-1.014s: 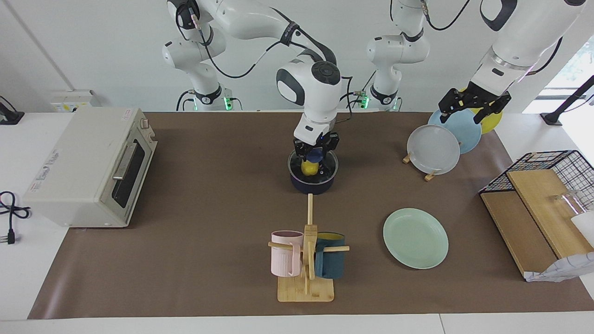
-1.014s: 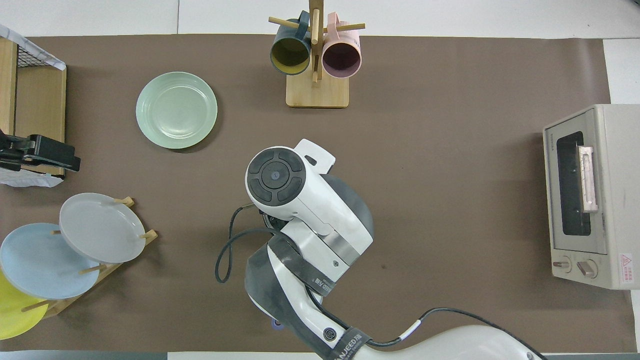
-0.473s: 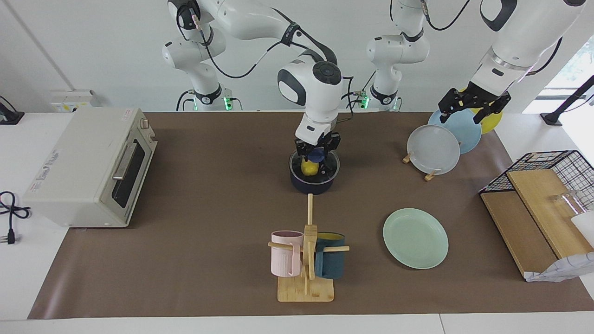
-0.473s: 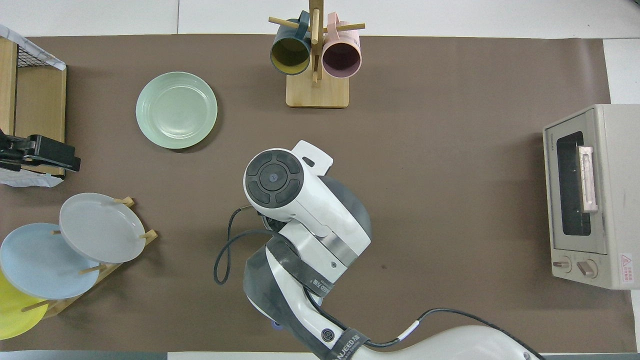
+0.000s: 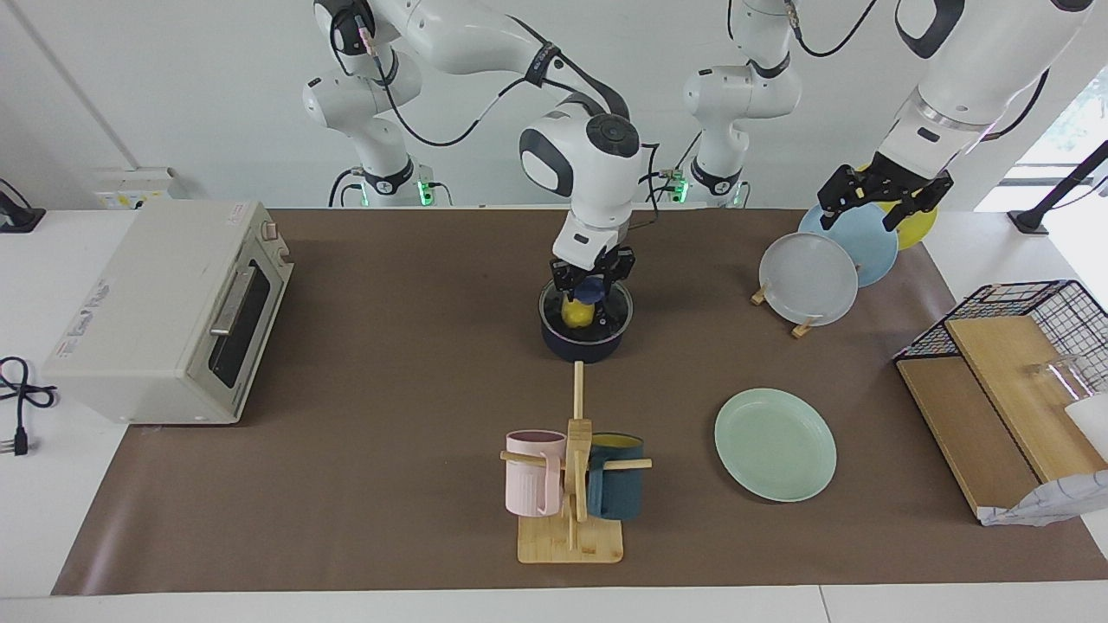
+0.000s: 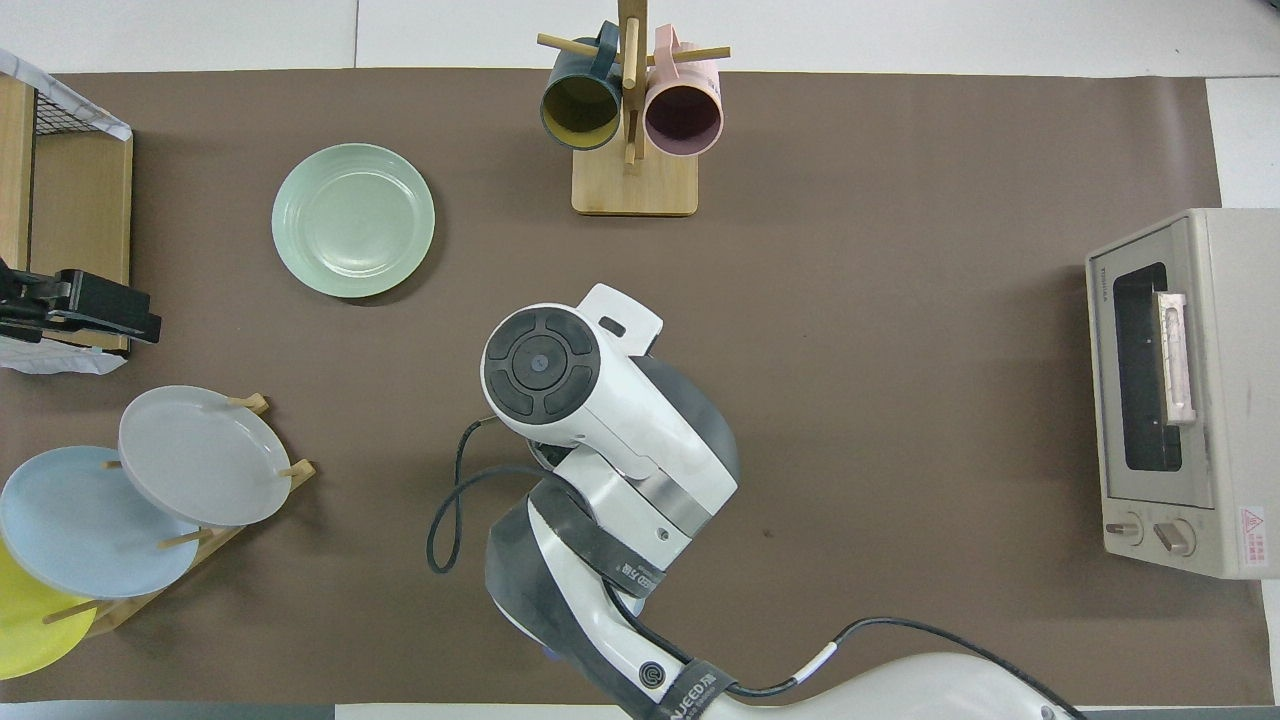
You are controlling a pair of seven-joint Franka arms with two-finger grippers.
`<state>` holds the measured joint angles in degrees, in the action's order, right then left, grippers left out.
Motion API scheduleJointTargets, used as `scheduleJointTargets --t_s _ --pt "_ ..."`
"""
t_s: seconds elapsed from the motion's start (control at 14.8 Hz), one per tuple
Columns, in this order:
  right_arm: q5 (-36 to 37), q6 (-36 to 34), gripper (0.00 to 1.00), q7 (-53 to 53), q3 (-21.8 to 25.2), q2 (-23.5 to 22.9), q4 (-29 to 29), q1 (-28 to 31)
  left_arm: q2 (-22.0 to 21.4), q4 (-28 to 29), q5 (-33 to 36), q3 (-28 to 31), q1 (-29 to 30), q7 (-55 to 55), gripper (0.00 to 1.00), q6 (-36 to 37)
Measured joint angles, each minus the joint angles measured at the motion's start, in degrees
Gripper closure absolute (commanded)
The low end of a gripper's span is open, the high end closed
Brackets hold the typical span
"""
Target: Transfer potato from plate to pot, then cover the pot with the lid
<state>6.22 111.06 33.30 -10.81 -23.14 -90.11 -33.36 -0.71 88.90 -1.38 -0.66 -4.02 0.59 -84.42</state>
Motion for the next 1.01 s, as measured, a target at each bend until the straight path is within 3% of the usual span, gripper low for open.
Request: scheduleJointTargets --t_s 1.01 --pt "-2.9 0.0 1.0 0.3 0.1 0.0 -0.1 0.4 0.0 0.0 0.0 0.0 0.0 0.0 0.0 0.0"
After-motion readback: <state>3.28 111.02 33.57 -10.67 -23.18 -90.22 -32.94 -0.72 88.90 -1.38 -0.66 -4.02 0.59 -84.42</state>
